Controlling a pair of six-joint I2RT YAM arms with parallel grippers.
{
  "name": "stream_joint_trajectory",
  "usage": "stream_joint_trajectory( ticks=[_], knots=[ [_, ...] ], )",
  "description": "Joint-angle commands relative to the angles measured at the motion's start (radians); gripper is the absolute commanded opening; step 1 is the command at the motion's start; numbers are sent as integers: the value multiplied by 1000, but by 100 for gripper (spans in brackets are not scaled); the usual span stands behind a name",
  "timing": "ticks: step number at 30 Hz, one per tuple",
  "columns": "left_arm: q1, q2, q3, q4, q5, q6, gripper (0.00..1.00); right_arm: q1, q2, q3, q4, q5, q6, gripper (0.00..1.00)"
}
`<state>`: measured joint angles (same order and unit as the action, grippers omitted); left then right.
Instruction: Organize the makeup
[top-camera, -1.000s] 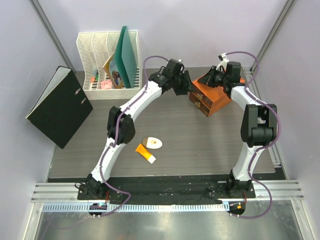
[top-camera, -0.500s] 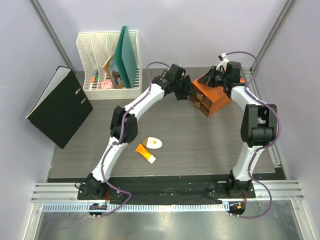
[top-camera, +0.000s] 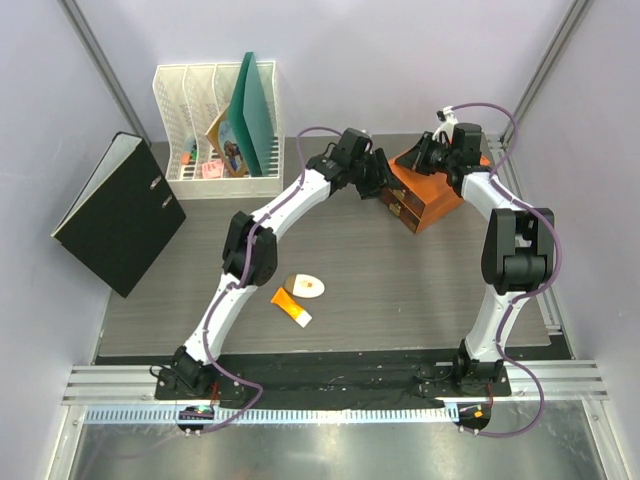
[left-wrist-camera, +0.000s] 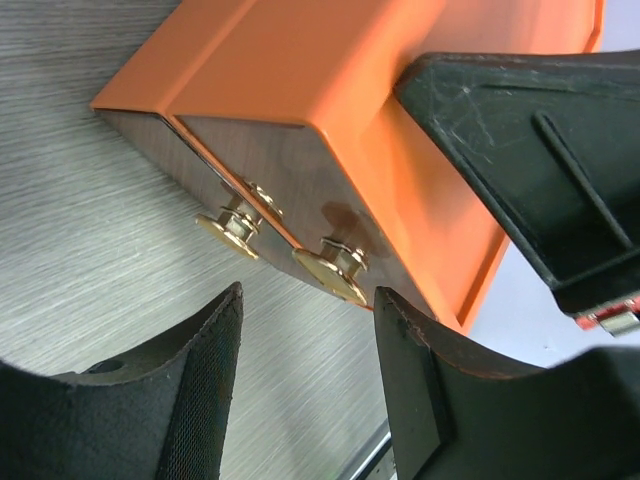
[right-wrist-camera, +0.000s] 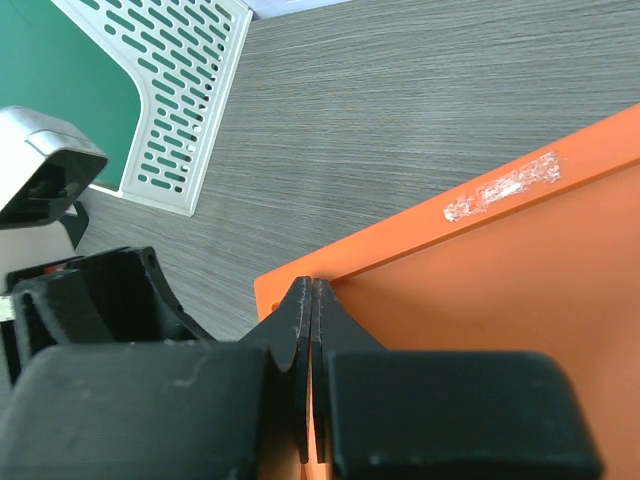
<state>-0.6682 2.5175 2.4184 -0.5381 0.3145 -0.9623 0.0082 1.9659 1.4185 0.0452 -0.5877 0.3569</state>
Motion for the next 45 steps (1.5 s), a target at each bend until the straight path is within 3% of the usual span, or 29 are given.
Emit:
stream_joint_trajectory(
  ticks=[1, 10, 16, 23, 45],
  knots=[
    [-11, 26, 11, 46, -3, -21, 55, 9, 151, -119, -427, 118, -79, 1],
    [-21, 66, 47, 38, -34, -27, 52, 9, 151, -119, -427, 117, -79, 1],
    [-21, 46, 21, -51, -52, 2, 37, 9, 152, -118, -429, 117, -78, 1],
    [-10, -9, -119, -66, -66, -1, 25, 9, 153, -116, -427, 117, -79, 1],
    [18, -388, -708, -91, -175, 143, 20, 10, 153, -116, -427, 117, -78, 1]
  ],
)
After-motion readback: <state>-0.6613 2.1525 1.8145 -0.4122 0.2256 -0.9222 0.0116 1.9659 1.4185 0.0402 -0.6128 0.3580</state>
